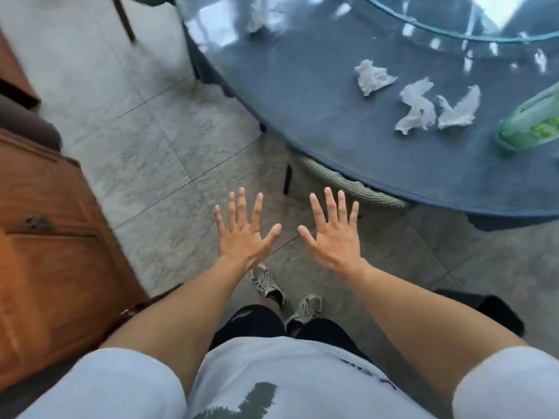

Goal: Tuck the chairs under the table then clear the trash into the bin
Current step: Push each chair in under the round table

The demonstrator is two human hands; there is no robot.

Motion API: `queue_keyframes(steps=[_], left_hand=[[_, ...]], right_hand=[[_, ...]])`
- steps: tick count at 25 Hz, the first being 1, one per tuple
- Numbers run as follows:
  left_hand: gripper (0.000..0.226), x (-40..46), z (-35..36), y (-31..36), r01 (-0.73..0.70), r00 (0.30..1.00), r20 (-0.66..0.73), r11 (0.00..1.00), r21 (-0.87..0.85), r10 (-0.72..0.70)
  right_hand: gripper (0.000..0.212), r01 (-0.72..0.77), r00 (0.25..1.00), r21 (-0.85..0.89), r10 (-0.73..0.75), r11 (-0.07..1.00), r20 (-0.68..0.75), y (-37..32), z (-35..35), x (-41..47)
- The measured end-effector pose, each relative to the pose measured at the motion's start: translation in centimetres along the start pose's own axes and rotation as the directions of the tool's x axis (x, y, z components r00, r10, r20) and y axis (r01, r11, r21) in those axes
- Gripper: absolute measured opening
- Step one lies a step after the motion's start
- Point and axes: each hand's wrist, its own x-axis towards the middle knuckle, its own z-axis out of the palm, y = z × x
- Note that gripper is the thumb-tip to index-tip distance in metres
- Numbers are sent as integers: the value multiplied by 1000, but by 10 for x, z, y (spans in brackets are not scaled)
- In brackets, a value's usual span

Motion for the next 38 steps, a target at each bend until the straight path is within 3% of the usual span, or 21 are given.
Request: queue_keyframes(steps=[5, 10, 16, 23, 31, 38], left_hand=[[87, -23, -8, -81, 197, 980, 22, 974, -108, -196], [89, -24, -24, -161, 366, 930, 98, 914, -173, -353], [89, 24, -68, -244, 456, 890, 99, 859, -235, -445], [89, 164, -154, -337, 521, 853, 92, 824, -224, -514], [91, 312, -283, -437, 559, 815, -8, 789, -254, -580], [91, 441, -339, -569, 569, 805, 44, 750, -337, -592]], right_hand=[[83, 161, 978, -76, -149, 984, 147, -91, 1, 23], [81, 291, 951, -112, -274, 950, 144, -178, -22, 77], [81, 385, 920, -131, -367, 914, 141, -260, -50, 171], [82, 419, 901, -92, -400, 903, 170, -346, -84, 348], [83, 481, 867, -62, -464, 874, 182, -456, -155, 533], [82, 450, 878, -86, -423, 889, 225, -569, -166, 684]])
